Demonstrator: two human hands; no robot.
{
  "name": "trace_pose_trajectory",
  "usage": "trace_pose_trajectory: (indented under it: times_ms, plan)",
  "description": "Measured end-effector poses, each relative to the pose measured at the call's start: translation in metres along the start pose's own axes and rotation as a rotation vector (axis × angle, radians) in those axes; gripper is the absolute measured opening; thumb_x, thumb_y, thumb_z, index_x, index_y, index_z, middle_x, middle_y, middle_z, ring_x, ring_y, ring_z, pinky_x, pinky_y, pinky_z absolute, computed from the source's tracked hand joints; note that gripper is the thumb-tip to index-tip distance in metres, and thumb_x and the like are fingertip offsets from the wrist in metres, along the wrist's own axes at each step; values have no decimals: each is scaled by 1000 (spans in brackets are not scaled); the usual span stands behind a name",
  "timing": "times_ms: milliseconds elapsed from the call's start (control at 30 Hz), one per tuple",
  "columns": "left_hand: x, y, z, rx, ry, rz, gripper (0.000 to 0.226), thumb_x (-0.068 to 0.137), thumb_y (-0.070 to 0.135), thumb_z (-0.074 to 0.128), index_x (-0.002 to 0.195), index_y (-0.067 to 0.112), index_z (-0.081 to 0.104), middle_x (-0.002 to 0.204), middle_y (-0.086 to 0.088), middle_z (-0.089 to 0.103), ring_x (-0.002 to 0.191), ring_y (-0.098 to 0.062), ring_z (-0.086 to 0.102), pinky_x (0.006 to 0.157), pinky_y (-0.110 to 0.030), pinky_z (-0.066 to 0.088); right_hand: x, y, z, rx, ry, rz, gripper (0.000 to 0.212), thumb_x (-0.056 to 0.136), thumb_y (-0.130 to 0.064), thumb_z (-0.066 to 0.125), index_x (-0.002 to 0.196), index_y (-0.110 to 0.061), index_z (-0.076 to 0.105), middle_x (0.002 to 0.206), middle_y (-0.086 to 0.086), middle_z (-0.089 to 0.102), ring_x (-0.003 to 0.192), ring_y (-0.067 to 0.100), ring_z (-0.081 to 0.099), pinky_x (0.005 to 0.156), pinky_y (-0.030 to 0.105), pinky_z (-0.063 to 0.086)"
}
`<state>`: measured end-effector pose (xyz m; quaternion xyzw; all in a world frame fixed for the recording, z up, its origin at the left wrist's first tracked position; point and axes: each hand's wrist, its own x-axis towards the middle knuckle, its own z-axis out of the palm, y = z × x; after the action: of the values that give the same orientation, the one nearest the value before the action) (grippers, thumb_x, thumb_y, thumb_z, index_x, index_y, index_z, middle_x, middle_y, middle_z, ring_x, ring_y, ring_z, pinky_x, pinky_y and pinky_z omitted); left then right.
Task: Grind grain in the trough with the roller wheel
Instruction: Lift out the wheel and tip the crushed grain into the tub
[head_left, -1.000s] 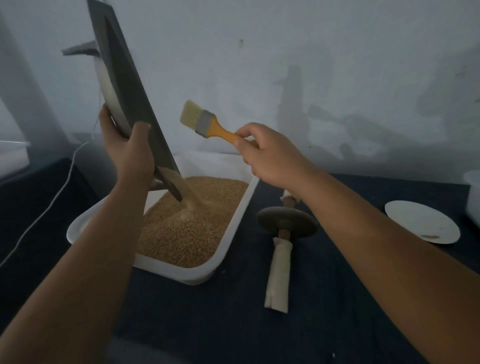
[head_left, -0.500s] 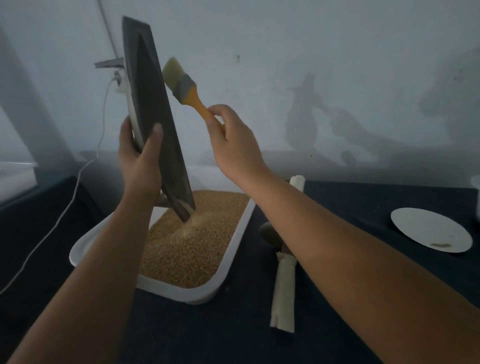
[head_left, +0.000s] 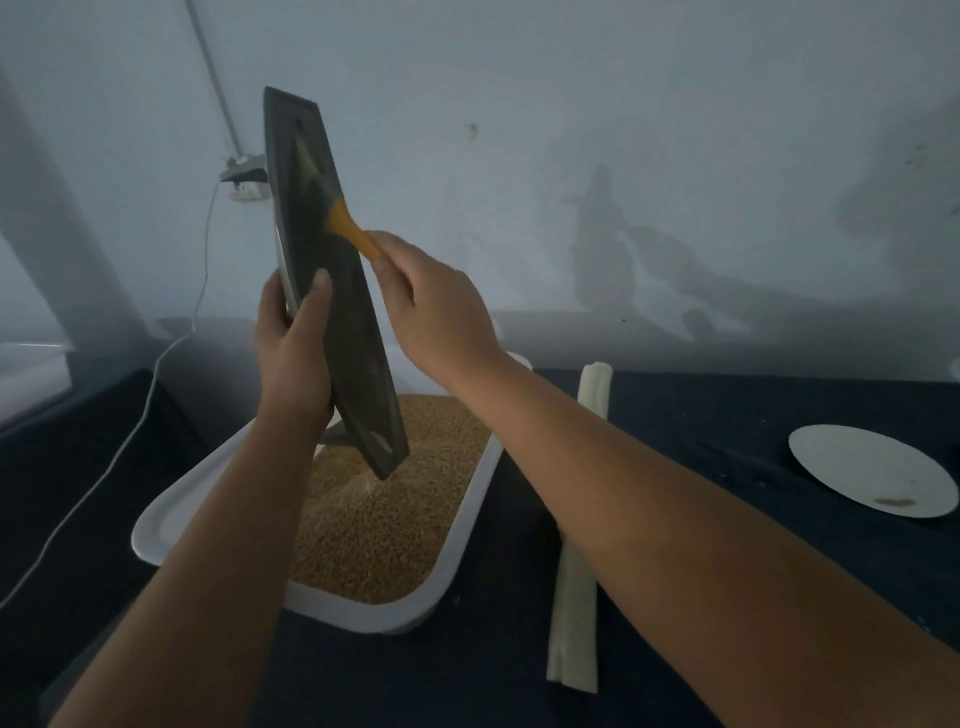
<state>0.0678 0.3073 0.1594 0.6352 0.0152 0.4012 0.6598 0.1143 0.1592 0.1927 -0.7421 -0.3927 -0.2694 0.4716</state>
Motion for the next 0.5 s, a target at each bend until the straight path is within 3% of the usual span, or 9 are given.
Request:
trace_pose_trajectory:
  times_ms: [133,233,400,500]
  plan:
    - [0,3,1,-20,8,-2,49,86,67,76,129,46,65,124,6,73,116,-22,72,94,-47,62,-5,9,-14,-84,-234,-50,35,113,-30,46,143,-22,63,81,-16,64,61,-2,58,58,11,42]
    - [3,7,-2,-30,25,5,49,86,65,77,128,43,66,121,3,73,112,-24,73,92,-49,63,-9,19,-37,-200,-375,-78,35,112,-30,45,141,-29,65,81,-10,69,58,6,59,55,23,45]
    - [-1,5,-4,4,7,1,58,86,67,75,136,40,61,125,5,72,114,-21,72,89,-45,64,7,13,-48,57,66,25,34,113,-26,43,141,-18,61,89,-2,68,68,11,59,61,26,48]
    - [-5,6,1,1,-23,5,55,88,66,75,135,41,62,126,5,72,114,-20,72,89,-44,64,18,1,-38,15,-13,12,37,114,-25,43,147,-16,57,89,-3,66,67,8,58,61,24,49]
